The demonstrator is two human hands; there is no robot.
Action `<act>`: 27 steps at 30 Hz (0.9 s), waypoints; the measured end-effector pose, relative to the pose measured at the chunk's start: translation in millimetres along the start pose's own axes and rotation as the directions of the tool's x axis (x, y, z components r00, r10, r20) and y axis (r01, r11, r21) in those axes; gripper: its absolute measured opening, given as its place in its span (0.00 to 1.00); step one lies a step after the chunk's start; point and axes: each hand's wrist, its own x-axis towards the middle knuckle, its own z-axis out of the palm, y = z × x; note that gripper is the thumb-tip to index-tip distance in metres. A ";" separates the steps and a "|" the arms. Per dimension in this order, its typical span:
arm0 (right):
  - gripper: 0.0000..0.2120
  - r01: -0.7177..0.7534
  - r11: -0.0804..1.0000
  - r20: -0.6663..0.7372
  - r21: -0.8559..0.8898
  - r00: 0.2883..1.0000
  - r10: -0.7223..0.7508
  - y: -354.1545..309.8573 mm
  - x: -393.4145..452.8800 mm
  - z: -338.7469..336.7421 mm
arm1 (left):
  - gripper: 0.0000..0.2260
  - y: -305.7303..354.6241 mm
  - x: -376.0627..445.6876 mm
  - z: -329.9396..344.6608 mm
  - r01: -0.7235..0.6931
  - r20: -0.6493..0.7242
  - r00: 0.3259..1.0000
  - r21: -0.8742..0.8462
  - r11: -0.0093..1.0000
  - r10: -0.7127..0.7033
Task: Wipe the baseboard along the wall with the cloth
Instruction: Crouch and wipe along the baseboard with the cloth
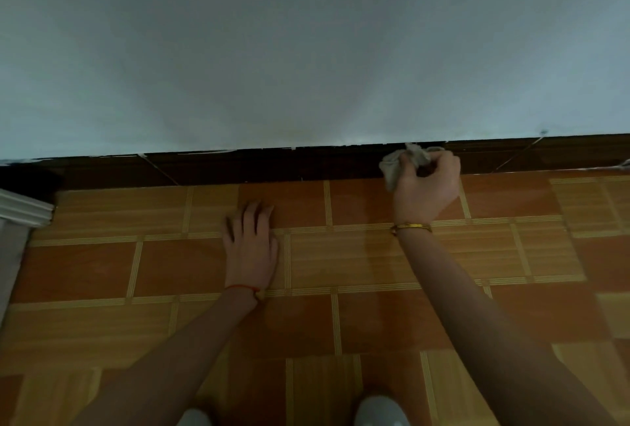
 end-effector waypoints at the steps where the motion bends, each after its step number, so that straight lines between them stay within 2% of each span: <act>1: 0.09 0.018 1.000 0.022 0.008 1.000 -0.018 -2.7 -2.8 1.9 | 0.23 1.0 -1.1 -1.4 0.002 0.000 1.000 0.000 1.000 -0.002; 4: 0.09 0.082 0.996 0.130 0.037 0.988 -0.086 -19.5 -27.5 18.4 | 0.23 4.3 -6.4 -5.9 -0.018 -0.004 1.000 -0.005 1.000 0.018; 7: 0.09 0.195 0.978 0.293 0.077 0.933 -0.209 -35.3 -56.7 37.1 | 0.21 7.0 -10.6 -10.6 -0.071 -0.011 0.997 0.033 0.997 0.072; 9: 0.09 0.192 0.978 0.336 0.075 0.919 -0.206 -40.4 -62.7 42.6 | 0.21 7.4 -13.1 -14.0 -0.092 -0.009 0.996 0.063 0.994 0.093; 13: 0.10 0.118 0.991 0.245 0.061 0.961 -0.129 -28.5 -41.9 28.3 | 0.22 10.9 -17.6 -22.2 -0.061 0.016 0.998 0.035 0.998 0.060; 17: 0.10 -0.058 0.998 0.076 0.007 0.995 0.057 -6.5 -9.4 5.4 | 0.23 16.6 -20.6 -25.4 -0.046 0.032 0.998 0.017 0.999 0.046; 19: 0.10 -0.059 0.998 0.049 0.015 0.997 0.059 -6.0 -4.4 2.2 | 0.23 20.5 -19.3 -24.5 -0.023 0.034 0.999 0.003 1.000 0.022; 24: 0.10 0.096 0.994 0.194 0.056 0.975 -0.106 -29.5 -35.8 21.6 | 0.23 35.3 -12.5 -17.7 -0.017 0.057 0.998 -0.005 1.000 0.017; 27: 0.10 0.132 0.989 0.278 0.063 0.950 -0.145 -30.3 -48.2 31.6 | 0.23 42.3 -5.6 -9.8 -0.019 0.035 0.999 -0.024 1.000 0.020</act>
